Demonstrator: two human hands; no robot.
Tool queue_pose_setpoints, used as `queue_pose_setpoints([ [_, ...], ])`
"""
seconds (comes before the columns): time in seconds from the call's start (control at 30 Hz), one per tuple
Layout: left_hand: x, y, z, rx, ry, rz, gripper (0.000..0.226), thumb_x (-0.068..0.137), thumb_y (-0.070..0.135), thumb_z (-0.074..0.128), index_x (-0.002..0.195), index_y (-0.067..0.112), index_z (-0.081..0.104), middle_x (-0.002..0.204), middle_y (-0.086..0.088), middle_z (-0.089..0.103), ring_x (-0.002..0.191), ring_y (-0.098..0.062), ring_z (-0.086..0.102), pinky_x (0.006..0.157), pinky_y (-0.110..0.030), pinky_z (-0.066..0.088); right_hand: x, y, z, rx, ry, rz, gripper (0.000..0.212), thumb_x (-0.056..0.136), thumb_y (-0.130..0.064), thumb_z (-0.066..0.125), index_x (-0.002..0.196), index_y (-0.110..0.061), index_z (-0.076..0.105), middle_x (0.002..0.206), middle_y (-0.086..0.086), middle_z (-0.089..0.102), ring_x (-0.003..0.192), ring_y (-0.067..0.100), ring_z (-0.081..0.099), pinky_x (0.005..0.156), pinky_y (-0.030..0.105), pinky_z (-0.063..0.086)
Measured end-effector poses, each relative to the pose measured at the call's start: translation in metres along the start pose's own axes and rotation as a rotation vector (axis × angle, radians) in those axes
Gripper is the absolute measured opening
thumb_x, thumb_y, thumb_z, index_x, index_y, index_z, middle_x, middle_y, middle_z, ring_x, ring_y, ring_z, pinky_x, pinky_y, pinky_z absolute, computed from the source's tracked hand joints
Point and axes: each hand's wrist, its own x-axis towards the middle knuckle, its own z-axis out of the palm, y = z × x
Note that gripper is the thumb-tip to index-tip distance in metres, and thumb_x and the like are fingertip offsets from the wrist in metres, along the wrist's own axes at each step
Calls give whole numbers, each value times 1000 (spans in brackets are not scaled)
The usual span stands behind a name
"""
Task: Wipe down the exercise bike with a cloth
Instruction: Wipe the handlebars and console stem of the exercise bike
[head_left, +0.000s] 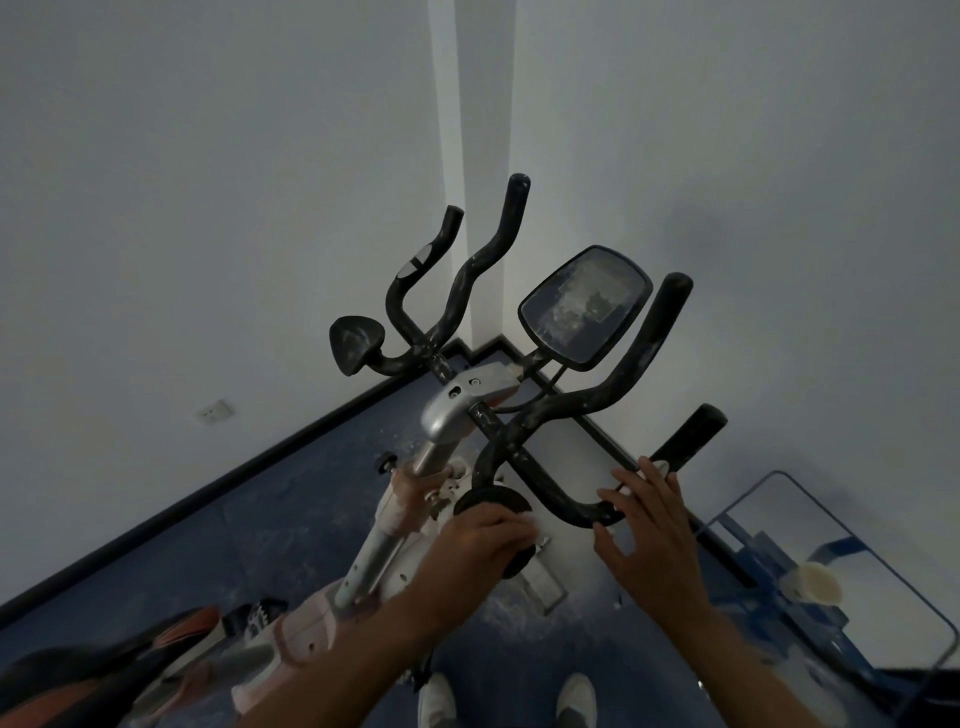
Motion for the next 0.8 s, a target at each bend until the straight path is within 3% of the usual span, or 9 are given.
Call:
queue_pose_setpoints([
  [0.1,-4,-4,-12,20,109,-18,18,95,20,68,112,20,74,115,6,71,110,3,60,94,-22,52,0,0,-1,15,-8,2,37,88,-33,61,118,-12,65,136,9,58,146,31,37,126,48,15],
  [0.2,4,-5,-20,40,284,-114,21,89,7,73,107,18,76,114,8,71,118,17,47,102,-7,36,1,-1,0,14,5,1,36,89,-32,61,115,-9,68,134,10,60,144,30,39,126,49,17],
  [0.33,3,4,0,-32,134,-95,23,91,7,71,111,18,75,119,4,71,113,3,62,101,-20,49,0,0,0,13,7,-1,36,89,-32,62,116,-9,67,134,10,60,143,32,40,125,50,18],
  [0.47,-17,4,5,-108,43,-124,23,93,24,64,115,23,74,121,11,69,114,9,59,101,-12,45,0,0,-1,12,0,-1,37,89,-33,62,117,-10,66,135,10,60,143,33,40,125,51,19],
  [0.57,-39,-16,-3,-54,-19,-141,26,96,37,58,117,30,71,120,17,67,112,13,57,96,-16,50,1,-1,-1,22,2,-2,36,89,-32,62,117,-10,66,135,10,60,143,32,40,125,51,19],
  [0.67,-51,-25,-11,-74,114,-226,19,97,40,60,112,38,71,112,25,68,103,4,64,87,-24,56,0,0,0,22,-1,-4,36,89,-32,62,118,-10,65,136,9,59,145,32,38,125,51,18],
  [0.8,-46,-12,-11,-217,344,-455,11,90,30,68,96,39,72,103,26,69,96,1,67,84,-17,54,-1,0,1,17,-3,3,36,89,-32,62,118,-10,65,136,9,58,146,31,37,125,52,18],
])
